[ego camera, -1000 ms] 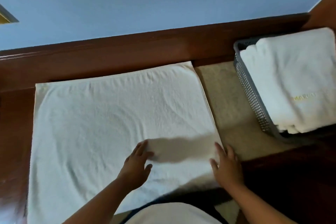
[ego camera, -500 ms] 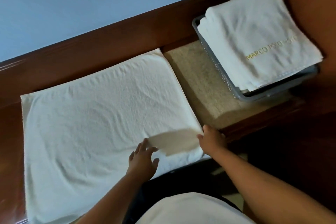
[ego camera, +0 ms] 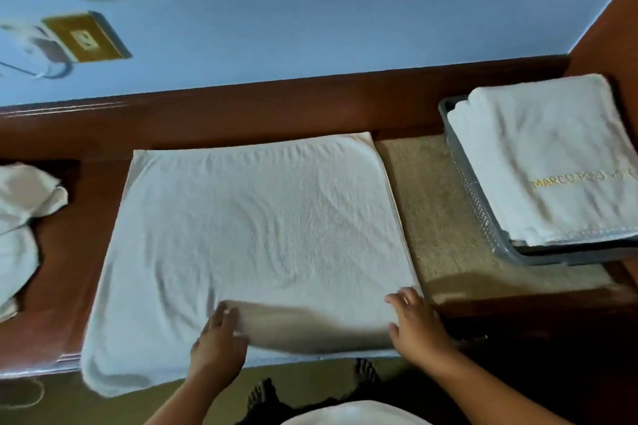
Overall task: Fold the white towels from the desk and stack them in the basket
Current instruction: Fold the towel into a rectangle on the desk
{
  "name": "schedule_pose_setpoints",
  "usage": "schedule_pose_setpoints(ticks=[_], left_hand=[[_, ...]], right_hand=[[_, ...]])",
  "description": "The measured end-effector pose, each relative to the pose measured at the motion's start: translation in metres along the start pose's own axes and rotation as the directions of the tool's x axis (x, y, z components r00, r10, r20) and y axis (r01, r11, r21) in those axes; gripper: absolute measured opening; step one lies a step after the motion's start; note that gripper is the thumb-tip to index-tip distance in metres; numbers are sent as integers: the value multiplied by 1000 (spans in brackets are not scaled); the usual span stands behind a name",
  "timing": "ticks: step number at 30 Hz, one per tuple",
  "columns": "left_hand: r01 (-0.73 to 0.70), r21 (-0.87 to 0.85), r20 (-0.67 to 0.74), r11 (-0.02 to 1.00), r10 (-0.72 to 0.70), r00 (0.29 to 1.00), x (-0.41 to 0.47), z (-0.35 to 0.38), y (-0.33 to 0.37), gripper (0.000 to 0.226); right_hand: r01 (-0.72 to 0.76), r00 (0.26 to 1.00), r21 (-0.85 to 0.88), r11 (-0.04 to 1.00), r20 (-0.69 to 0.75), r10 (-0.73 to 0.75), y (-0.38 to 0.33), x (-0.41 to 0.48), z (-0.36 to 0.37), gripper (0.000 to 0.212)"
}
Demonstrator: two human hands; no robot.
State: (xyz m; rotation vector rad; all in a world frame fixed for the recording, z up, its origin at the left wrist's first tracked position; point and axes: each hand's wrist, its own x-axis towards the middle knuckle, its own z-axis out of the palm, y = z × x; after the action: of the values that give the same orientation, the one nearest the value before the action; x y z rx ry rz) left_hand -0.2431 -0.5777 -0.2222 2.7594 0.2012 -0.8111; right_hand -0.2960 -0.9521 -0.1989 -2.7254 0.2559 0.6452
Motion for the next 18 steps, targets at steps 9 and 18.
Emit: schedule_pose_setpoints(ticks=[9, 18], left_hand=[[314, -270, -35, 910, -335, 942, -13, -34, -180, 64], [236, -728, -139, 644, -476, 868, 5, -54, -266, 20]], right_hand=[[314, 938, -33, 949, 167, -305, -157, 31, 36, 54], [450, 848, -27, 893, 327, -417, -349, 46, 84, 48]])
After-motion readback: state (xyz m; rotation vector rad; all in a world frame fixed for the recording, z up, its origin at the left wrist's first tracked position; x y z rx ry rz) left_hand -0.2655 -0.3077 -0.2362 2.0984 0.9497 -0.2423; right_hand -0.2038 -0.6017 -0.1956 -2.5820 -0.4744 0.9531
